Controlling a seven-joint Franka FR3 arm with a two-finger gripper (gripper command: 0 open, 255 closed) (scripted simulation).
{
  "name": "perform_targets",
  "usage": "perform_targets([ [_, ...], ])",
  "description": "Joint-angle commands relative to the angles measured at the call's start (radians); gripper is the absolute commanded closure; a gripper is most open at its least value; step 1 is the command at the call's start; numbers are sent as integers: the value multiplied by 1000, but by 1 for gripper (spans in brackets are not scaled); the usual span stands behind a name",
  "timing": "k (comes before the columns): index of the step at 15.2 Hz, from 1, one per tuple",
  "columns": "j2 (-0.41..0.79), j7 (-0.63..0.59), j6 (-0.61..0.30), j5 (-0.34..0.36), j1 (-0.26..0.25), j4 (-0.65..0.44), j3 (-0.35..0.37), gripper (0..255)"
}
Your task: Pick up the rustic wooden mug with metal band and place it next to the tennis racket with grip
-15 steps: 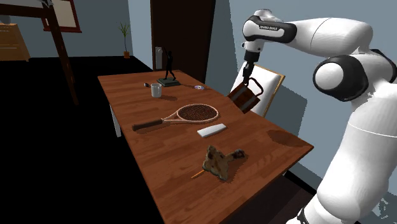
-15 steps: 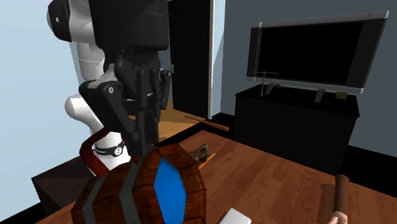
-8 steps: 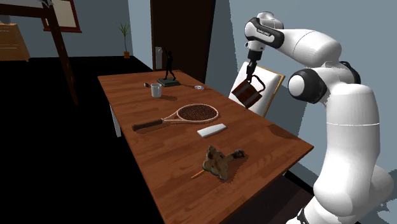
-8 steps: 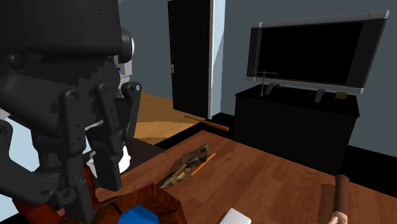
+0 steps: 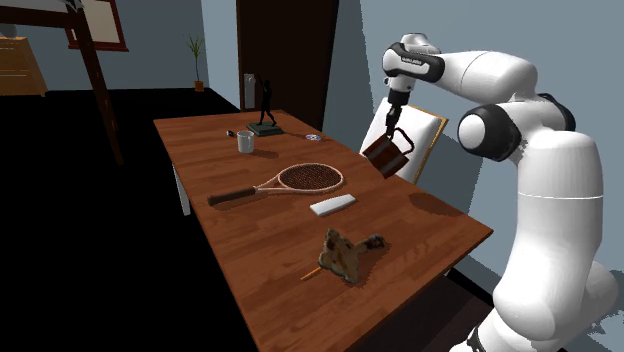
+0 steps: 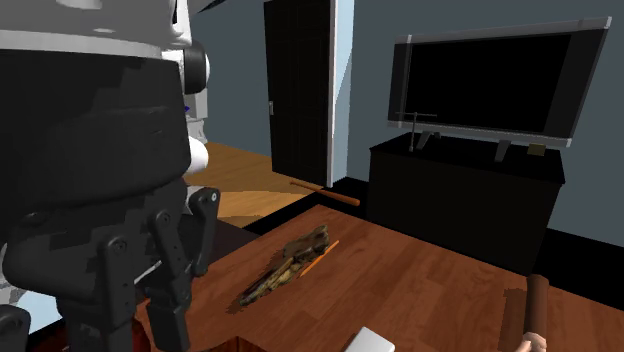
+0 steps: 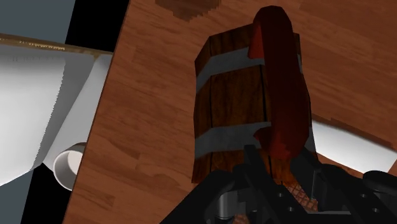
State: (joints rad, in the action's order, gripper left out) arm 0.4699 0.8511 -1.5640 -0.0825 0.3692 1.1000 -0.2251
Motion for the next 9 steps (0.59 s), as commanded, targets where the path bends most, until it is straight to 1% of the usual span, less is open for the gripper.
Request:
perform_targets([
  [1, -12, -2, -34, 2, -5, 43, 0, 255],
  [9, -36, -2, -156, 7, -17, 189, 1, 255],
])
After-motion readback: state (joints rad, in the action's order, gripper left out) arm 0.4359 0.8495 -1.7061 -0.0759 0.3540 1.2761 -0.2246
